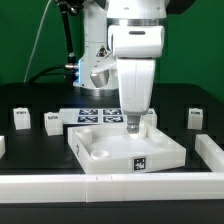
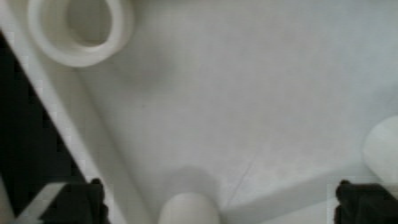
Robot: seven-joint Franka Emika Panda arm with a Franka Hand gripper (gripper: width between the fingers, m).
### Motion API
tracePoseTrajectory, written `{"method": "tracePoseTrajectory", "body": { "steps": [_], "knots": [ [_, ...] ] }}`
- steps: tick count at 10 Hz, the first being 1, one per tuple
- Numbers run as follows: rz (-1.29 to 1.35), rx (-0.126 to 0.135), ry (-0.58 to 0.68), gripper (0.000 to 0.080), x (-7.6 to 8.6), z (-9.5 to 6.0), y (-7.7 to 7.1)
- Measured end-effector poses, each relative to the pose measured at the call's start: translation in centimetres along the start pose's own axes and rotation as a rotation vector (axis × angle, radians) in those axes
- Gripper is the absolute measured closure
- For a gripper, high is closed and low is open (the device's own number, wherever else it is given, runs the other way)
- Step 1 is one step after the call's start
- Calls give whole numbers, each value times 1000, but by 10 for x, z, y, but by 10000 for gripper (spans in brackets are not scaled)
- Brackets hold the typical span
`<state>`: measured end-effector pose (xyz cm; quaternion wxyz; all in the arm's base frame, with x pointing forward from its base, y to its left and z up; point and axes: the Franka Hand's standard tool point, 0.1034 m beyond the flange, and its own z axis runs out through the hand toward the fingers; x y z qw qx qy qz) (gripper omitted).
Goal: Assemble one leg
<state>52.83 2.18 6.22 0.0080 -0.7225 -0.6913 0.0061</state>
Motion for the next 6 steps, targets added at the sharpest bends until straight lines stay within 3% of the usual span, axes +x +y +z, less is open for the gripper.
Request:
{"method": "tracePoseTrajectory", "body": {
  "steps": [2, 6],
  "knots": [
    [-142, -7, 0, 150, -8, 0, -4],
    [-133, -2, -1, 150, -10, 1, -7]
  ]
}}
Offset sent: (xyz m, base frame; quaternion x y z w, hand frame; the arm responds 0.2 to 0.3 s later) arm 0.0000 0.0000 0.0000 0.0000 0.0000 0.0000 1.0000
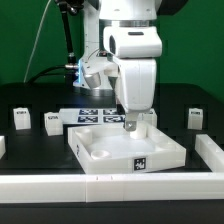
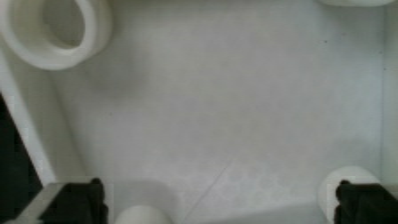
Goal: Assemble one leg
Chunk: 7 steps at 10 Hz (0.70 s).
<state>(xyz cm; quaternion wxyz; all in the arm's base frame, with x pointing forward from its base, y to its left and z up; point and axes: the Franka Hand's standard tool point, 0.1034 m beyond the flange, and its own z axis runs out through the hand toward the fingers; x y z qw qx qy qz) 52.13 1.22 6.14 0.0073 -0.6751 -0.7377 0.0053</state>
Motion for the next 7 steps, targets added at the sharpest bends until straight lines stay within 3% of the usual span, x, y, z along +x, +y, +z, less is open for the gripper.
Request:
{"method": "tracePoseTrajectory", "body": {
  "steps": [2, 5, 7],
  "knots": [
    [-37, 2, -1, 150, -3, 2, -3],
    [-62, 19, 8, 150, -3, 21, -44],
    [-60, 25, 13, 150, -8, 32, -61]
  ]
}}
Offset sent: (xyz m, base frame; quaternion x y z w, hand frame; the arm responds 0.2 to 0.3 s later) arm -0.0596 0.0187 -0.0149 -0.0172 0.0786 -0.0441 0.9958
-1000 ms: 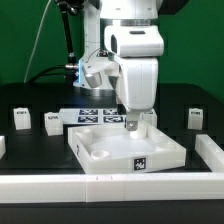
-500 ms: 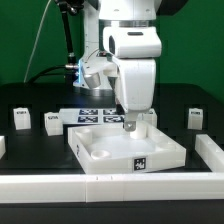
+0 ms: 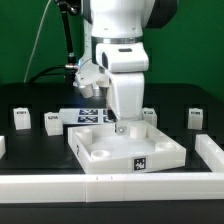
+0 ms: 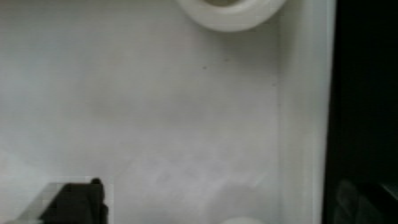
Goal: Assemble one leg
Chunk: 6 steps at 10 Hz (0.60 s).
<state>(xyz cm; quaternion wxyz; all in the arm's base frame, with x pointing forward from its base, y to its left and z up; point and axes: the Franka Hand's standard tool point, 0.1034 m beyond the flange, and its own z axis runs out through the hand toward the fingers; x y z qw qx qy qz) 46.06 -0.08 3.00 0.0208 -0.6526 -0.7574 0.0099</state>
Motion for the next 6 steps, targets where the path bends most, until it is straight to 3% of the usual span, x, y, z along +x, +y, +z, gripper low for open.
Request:
{"method": "tracePoseTrajectory", "body": {
  "steps": [3, 6],
  "knots": [
    [32, 23, 12, 150, -11, 21, -14],
    [45, 29, 14, 150, -15, 24, -16]
  ]
}}
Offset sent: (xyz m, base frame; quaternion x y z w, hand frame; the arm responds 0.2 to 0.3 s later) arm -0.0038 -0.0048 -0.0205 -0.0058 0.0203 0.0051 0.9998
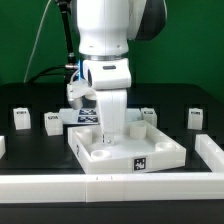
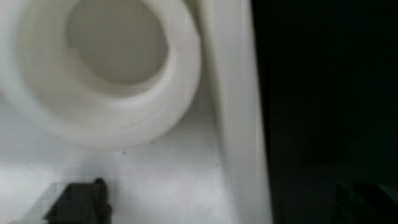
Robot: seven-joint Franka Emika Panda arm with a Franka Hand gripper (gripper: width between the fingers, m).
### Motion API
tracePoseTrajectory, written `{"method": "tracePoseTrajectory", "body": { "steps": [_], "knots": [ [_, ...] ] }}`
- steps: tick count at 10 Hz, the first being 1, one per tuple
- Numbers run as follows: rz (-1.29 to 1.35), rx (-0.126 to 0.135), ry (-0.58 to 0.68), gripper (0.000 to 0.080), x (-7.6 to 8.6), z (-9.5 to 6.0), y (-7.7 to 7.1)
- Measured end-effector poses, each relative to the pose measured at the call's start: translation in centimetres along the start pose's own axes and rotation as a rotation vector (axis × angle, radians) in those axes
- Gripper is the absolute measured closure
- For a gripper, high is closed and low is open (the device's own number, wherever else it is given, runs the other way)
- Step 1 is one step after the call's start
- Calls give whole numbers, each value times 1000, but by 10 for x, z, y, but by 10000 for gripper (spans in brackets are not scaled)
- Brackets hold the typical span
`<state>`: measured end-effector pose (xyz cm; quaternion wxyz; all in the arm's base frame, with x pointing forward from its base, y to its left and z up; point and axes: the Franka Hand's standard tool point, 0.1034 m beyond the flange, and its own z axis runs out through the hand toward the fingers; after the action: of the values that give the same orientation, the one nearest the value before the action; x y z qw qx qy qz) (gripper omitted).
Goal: Assemble one leg
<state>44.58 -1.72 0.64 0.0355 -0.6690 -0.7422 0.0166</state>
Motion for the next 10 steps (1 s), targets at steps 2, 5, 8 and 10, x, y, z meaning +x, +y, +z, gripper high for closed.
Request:
{"method": "tracePoseTrajectory", "body": {
  "steps": [2, 5, 8, 10],
  "knots": [
    [1, 0, 0, 423, 0, 0, 0],
    [0, 0, 0, 721, 0, 0, 0],
    [3, -8, -2, 738, -1, -1, 2],
    [3, -8, -2, 738, -1, -1, 2]
  ]
}}
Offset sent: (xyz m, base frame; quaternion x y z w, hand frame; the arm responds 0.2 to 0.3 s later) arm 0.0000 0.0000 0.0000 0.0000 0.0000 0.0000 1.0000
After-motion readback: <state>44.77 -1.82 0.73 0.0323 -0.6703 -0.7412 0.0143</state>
